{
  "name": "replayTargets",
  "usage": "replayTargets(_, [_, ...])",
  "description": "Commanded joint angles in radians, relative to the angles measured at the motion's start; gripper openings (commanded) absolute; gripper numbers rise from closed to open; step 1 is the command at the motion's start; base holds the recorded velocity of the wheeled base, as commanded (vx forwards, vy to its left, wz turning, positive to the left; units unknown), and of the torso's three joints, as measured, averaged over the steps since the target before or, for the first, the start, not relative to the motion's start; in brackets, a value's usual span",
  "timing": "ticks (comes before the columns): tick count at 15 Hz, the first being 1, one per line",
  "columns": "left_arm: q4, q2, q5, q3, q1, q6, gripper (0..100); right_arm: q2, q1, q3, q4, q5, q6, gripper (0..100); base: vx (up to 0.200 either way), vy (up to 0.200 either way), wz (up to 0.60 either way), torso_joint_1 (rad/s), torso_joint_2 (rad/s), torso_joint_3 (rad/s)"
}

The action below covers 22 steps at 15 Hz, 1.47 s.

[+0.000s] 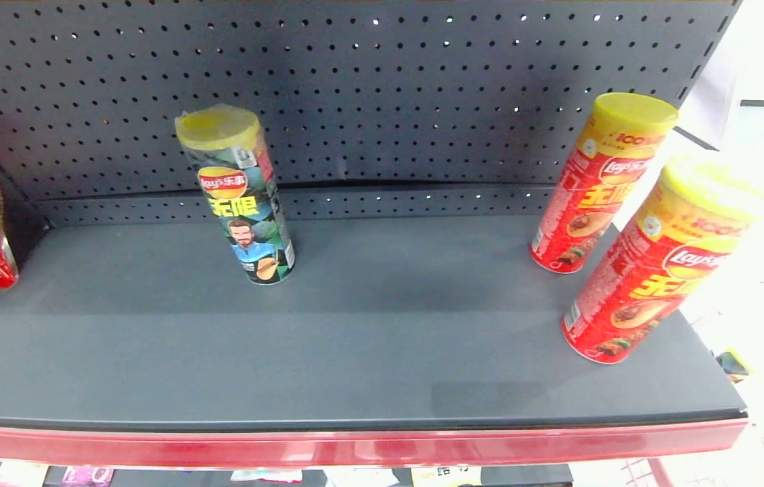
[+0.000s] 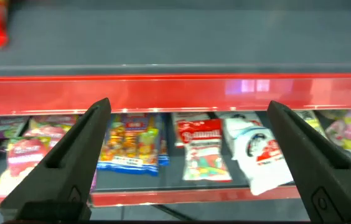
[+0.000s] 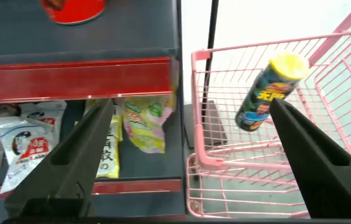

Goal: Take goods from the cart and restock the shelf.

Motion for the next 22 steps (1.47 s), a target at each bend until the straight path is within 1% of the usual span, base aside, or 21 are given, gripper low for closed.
replayTargets(1, [0.000,0.001,0.000,0.000,0.000,-0.001,100,0.000,0.001,0.000,-0.001,0.000,0.000,100,0.000,-0.200,0.00,0.007,0.00,0.002])
replayTargets(16, [0.000,0.001,0.000,0.000,0.000,-0.001,100,0.000,0.001,0.000,-0.001,0.000,0.000,100,0.000,-0.200,0.00,0.003,0.00,0.002])
replayTargets(22, [0.000,0.001,0.000,0.000,0.000,-0.002,100,0.000,0.001,0.000,-0.001,0.000,0.000,100,0.000,0.000,0.00,0.000,0.00,0.000])
